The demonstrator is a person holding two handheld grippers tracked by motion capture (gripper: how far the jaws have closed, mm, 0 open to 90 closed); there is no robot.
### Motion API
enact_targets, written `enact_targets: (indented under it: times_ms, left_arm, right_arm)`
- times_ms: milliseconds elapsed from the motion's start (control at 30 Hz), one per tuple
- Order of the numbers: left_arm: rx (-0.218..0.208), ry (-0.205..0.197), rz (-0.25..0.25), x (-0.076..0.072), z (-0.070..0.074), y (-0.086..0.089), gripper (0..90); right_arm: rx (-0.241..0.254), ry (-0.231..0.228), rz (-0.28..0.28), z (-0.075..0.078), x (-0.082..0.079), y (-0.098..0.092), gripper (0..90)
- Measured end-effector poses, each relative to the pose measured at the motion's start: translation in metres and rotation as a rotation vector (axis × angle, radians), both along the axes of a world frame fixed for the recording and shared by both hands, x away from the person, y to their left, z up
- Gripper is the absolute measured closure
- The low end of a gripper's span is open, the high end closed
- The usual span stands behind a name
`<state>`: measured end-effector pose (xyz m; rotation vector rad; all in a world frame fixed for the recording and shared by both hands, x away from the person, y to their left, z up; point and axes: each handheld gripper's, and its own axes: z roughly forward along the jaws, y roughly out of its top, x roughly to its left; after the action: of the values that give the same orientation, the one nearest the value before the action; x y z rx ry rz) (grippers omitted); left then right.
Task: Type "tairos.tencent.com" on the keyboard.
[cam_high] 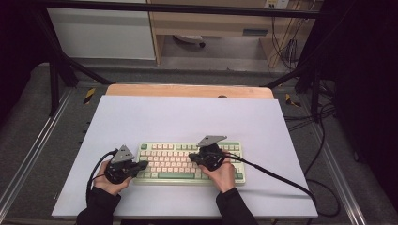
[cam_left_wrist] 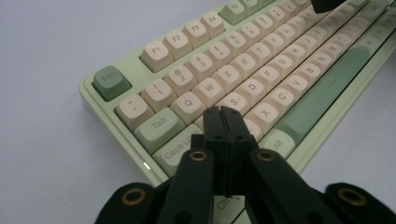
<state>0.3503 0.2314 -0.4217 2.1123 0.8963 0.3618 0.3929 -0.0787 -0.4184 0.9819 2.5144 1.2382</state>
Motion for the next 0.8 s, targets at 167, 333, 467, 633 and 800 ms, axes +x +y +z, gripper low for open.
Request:
enact_targets:
  times_ms: [167, 333, 467, 633, 800]
  left_arm:
    - [-0.005, -0.002, 0.001, -0.001, 0.001, 0.0, 89.9]
    - [-0.007, -0.005, 0.001, -0.001, 0.002, -0.001, 89.9]
    - [-0.005, -0.006, 0.001, -0.002, 0.003, -0.001, 89.8]
    - [-0.006, -0.01, 0.005, -0.002, 0.004, -0.003, 89.8]
    - [-0.003, -0.014, 0.004, -0.002, 0.006, -0.007, 89.8]
  right_arm:
    - [-0.004, 0.003, 0.009, 0.007, -0.004, -0.004, 90.0]
    - [-0.009, 0.002, 0.021, 0.012, -0.009, -0.01, 90.0]
    - [-0.014, 0.009, 0.014, 0.013, -0.012, -0.019, 90.0]
    - [-0.008, 0.012, 0.004, 0.012, -0.015, -0.03, 90.0]
    - [-0.003, 0.019, 0.0, 0.011, -0.018, -0.039, 90.0]
